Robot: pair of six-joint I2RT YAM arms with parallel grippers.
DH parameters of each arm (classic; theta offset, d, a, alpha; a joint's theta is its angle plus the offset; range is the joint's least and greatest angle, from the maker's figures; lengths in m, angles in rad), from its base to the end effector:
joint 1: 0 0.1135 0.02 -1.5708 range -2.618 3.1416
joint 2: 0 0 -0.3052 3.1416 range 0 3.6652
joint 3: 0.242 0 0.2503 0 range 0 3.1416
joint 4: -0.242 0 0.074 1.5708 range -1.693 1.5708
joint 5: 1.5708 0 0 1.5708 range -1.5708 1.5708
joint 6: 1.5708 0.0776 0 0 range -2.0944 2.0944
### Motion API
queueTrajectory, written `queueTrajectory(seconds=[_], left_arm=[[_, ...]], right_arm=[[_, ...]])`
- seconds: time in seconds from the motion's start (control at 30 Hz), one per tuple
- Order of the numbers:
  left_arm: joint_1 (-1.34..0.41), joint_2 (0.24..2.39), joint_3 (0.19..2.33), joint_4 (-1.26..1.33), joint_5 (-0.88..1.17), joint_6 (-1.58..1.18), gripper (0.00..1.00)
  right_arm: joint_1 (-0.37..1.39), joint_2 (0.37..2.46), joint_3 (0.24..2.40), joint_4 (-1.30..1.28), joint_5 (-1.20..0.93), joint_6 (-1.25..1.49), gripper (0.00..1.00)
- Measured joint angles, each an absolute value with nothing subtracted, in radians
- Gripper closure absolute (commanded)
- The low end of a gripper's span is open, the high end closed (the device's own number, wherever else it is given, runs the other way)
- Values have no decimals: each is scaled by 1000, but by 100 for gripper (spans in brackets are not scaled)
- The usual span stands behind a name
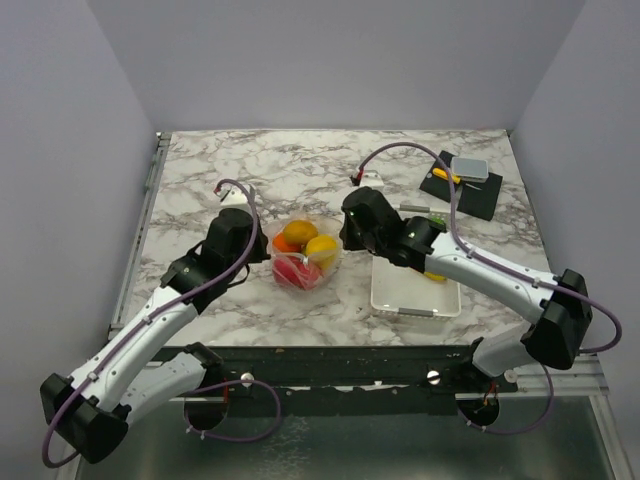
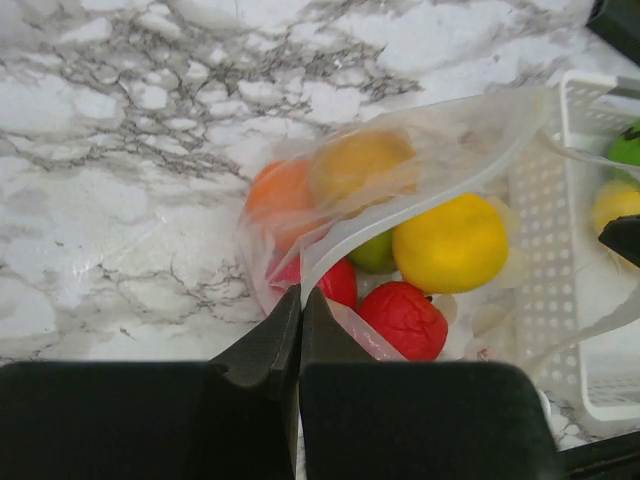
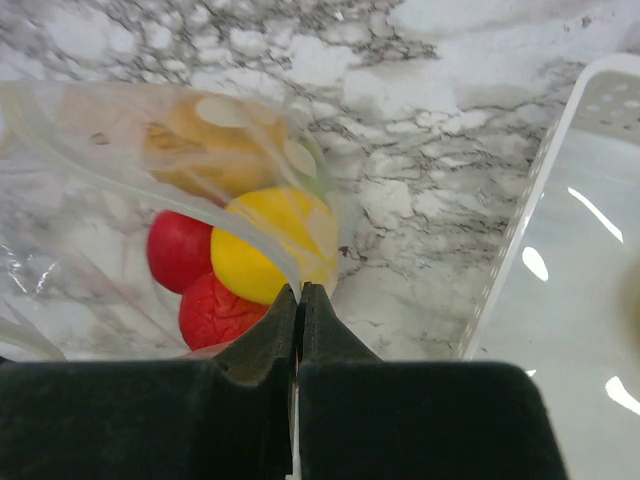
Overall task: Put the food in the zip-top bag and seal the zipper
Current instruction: Adjust the zipper food storage bag at the center of the board.
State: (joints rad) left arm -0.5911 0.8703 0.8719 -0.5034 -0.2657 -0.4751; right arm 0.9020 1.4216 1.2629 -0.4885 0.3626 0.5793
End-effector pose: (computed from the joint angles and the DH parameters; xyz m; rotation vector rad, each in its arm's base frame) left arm 0.1747 -0.0927 0.3356 -0.0435 2.0753 -0.3844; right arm 0.2330 0.2505 0.3478 -0.1549 2.1984 0.4401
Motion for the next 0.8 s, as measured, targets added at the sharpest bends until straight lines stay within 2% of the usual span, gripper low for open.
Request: queueTrajectory(seconds=[0.27, 0.63, 0.8], left_arm=[[-591, 989, 810, -508, -267, -512, 100], [-591, 821, 940, -497, -271, -467, 100], [-591, 821, 939, -492, -274, -443, 100]], right_arm=[[902, 1472, 1244, -507, 363, 586, 99], [902, 1353, 1336, -524, 382, 574, 99], [902, 1370, 1325, -521, 381, 576, 99]])
